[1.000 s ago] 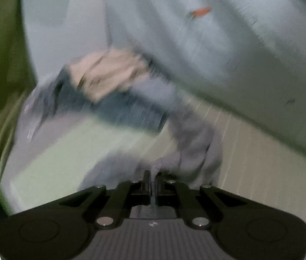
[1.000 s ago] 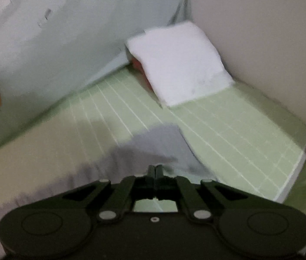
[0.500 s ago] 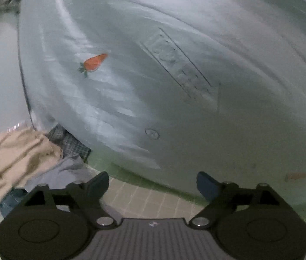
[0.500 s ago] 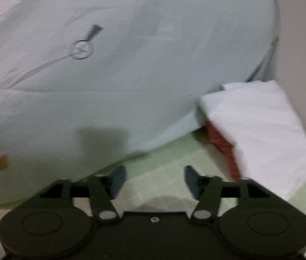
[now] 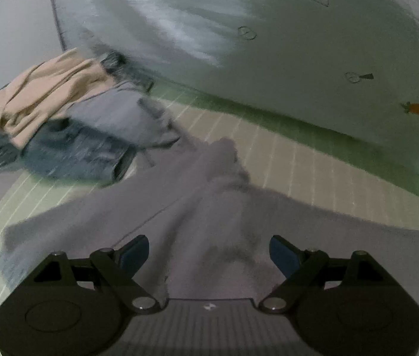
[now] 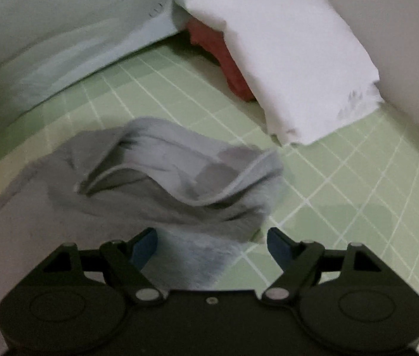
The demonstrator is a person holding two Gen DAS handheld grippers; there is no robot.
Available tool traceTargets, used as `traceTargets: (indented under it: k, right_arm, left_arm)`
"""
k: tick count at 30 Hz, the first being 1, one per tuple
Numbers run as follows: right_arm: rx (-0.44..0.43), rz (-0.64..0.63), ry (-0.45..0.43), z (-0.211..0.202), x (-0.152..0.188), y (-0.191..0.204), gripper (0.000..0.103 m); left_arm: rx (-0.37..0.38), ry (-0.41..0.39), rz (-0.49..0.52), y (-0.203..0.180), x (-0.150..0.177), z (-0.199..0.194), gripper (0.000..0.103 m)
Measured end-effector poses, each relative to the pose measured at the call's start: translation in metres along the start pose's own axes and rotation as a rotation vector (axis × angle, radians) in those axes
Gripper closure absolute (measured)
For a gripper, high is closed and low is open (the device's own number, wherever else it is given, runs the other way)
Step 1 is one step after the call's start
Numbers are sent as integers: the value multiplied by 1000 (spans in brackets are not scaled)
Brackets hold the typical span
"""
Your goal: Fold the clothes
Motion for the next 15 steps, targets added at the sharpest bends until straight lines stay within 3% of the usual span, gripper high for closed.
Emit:
traceTargets:
  k: [2,3,5,6,10,12,15]
  right_arm:
    - [-17,10,-2,1,1,-1,26]
    - [-32,5,-3,-1,0,-1,34]
    - [-64,-38,-26,-4,-3,2,67]
    - [-88,-67,-35,-6,-4,5,101]
    - [2,-5,-179,-29,-20,-14,100]
    - [47,58,-180,-33,-27,-30,100]
    - [64,48,-176,-36,-26,-39,100]
  left_arm:
    - [-19,-8,-27,10,6,-10,15]
    - [-30,-18,-47,15,7,-15,15]
    - [-53,-39,-94,27,13,-27,15]
    - [-67,-51,-119,35,14,-32,15]
    - [-157,-81,-211,72,20,-52,15]
    - [-197,-69,-275,92,29,-56,15]
    - [-166,-39,-384,115,48,-57,15]
Point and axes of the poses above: each gripper's, at about its wrist camera, not at the fingertips, and z roughly the way its jaws point, y to its left, x to its underside, the point moved 4 cm from there along z, roughly the way its jaws point, and after that the axes turned 13 degrees about x, right-handed, at the moved point
